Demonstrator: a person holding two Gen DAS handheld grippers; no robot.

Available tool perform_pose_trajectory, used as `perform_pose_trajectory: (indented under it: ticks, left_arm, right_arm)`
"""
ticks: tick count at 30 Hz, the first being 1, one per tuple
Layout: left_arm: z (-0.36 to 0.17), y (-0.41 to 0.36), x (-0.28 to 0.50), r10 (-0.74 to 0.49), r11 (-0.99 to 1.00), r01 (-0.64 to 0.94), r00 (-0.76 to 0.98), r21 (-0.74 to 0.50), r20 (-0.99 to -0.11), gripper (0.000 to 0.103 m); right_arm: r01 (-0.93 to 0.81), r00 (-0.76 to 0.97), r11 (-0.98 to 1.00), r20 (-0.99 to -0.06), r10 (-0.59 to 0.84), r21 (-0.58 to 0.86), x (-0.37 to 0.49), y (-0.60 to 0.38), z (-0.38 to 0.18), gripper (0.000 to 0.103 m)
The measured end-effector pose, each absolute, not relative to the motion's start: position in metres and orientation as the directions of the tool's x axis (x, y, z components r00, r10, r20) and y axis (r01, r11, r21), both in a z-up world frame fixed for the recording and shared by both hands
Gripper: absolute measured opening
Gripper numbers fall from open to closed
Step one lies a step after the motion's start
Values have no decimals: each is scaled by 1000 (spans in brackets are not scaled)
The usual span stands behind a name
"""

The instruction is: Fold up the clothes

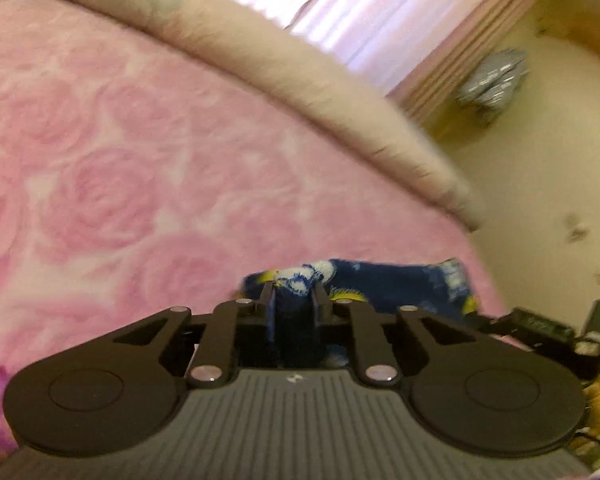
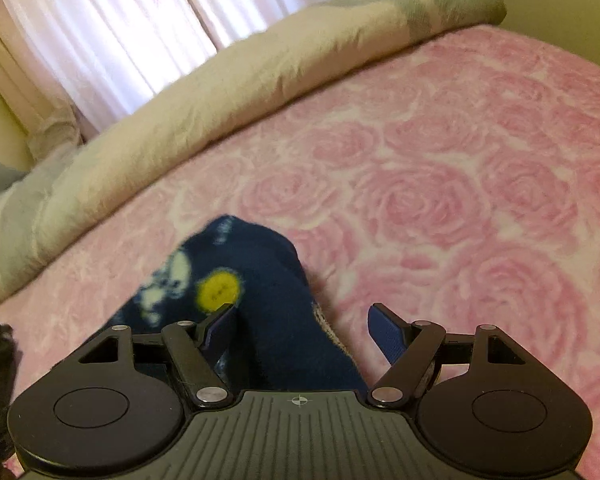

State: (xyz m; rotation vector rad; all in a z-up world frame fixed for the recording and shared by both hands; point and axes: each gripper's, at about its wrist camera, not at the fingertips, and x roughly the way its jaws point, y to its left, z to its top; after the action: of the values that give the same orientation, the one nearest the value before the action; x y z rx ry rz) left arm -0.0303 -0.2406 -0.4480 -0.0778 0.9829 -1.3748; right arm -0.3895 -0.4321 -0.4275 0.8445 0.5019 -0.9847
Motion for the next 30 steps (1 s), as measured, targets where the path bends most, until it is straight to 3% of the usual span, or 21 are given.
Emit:
perform_pose_trajectory:
  ticks: [2, 4, 9, 14, 19, 21, 22, 25, 27, 30]
  left_arm:
    - [-452, -246, -35, -821, 293, 791, -80, -537, -566, 18]
    - [-448, -248, -38, -805, 318, 805, -50, -501, -591, 27]
    - [-419, -226, -44, -817, 314, 836, -5, -450, -577, 24]
    - [-393, -182, -72, -812, 220, 882, -71, -416, -579, 23]
    - [-400, -150, -100, -750, 227, 899, -84, -375, -656, 33]
    - [-407, -143, -101, -750, 226, 888, -104, -400, -654, 29]
    - [-410, -140, -99, -755, 222, 873, -128, -434, -644, 21]
    - [-414, -128, -91, -781, 199, 846, -167, -494, -601, 13]
    - [-418, -120, -83, -794, 177, 830, -198, -530, -575, 12]
    - [-422, -114, -80, -770, 211, 826, -189, -523, -609, 13]
  right_arm:
    - [881, 472, 279, -725, -502, 381, -384, -439, -440, 76]
    - [877, 481, 280, -712, -511, 391, -389, -439, -439, 76]
    - [881, 473, 345, -626, -620, 324, -417, -400, -405, 76]
    - [877, 463, 431, -616, -638, 213, -440, -330, -395, 76]
    - [890, 413, 435, -645, -643, 136, -450, -277, -412, 76]
    - [894, 403, 429, -651, -644, 129, -452, -268, -416, 76]
    - [894, 406, 426, -656, -636, 139, -453, -267, -418, 76]
    - [893, 416, 417, -667, -619, 170, -457, -269, -421, 76]
    - [891, 427, 410, -669, -609, 196, -460, -269, -421, 76]
    - [889, 432, 406, -685, -586, 212, -463, -271, -427, 76]
